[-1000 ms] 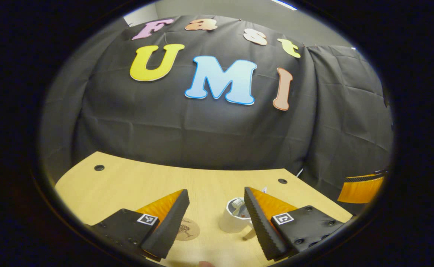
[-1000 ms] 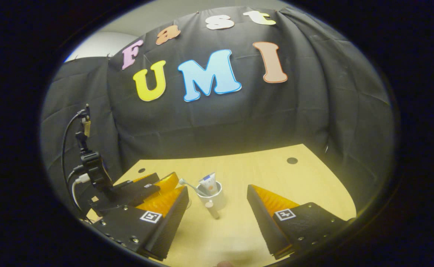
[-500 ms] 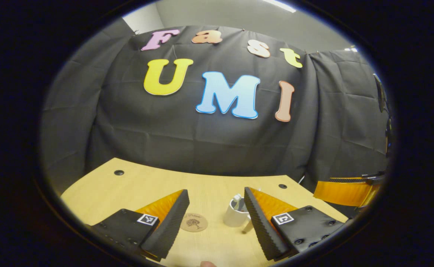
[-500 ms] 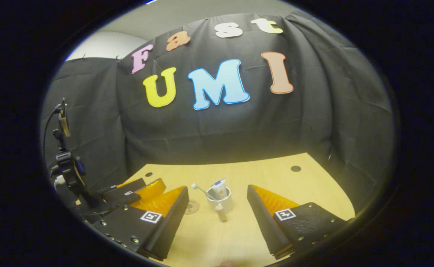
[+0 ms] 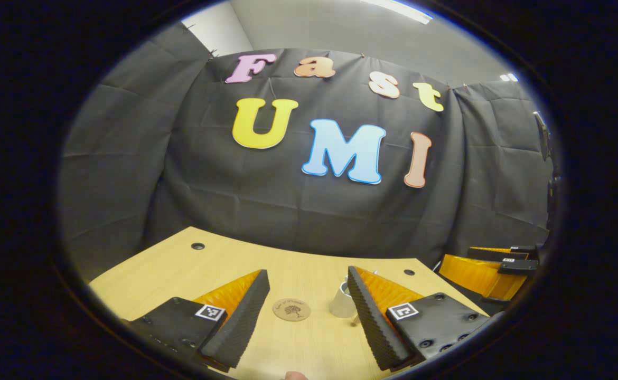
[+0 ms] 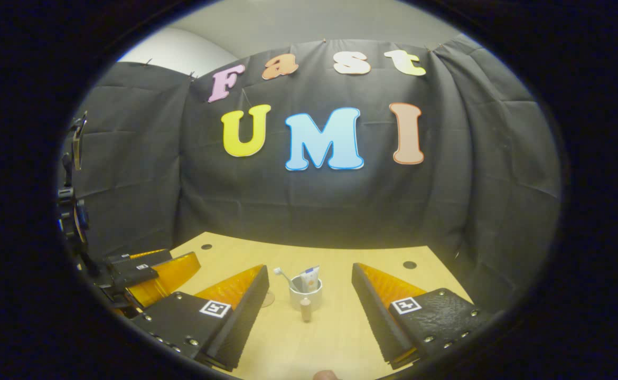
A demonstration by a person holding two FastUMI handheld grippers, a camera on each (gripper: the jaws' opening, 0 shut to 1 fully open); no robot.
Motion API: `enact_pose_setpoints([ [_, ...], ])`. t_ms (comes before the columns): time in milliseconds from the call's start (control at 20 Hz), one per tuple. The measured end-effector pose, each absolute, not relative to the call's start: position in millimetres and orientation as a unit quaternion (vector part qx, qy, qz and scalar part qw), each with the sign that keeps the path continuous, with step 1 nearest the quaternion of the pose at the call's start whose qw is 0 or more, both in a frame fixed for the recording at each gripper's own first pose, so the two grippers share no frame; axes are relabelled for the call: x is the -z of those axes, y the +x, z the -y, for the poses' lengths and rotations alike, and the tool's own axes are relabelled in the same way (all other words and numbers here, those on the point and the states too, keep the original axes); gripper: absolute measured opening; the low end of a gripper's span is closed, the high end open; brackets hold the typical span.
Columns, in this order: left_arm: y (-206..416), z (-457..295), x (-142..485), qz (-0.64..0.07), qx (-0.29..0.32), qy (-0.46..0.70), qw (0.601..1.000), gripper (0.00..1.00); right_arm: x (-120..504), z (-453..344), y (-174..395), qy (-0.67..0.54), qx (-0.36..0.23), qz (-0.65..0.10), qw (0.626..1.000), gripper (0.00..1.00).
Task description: Put the toothbrush and toothpaste on the desktop into the cup, then pick up the cup and place it on the coaster on the desktop.
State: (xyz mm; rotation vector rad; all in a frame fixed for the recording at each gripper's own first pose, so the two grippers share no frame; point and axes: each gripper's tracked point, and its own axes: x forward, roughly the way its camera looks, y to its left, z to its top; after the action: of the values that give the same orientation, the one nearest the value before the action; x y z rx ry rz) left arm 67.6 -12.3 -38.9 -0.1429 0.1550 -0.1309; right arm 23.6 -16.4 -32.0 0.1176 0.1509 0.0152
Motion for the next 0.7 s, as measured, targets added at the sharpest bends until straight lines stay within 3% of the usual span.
enact_pose_setpoints([
  [700,32.3,2.7,19.9,-0.034,0.037,-0.058,0.997,0.96,12.1,4.3,12.3,0.044,-0.017,-0.045,0.998,0.95],
])
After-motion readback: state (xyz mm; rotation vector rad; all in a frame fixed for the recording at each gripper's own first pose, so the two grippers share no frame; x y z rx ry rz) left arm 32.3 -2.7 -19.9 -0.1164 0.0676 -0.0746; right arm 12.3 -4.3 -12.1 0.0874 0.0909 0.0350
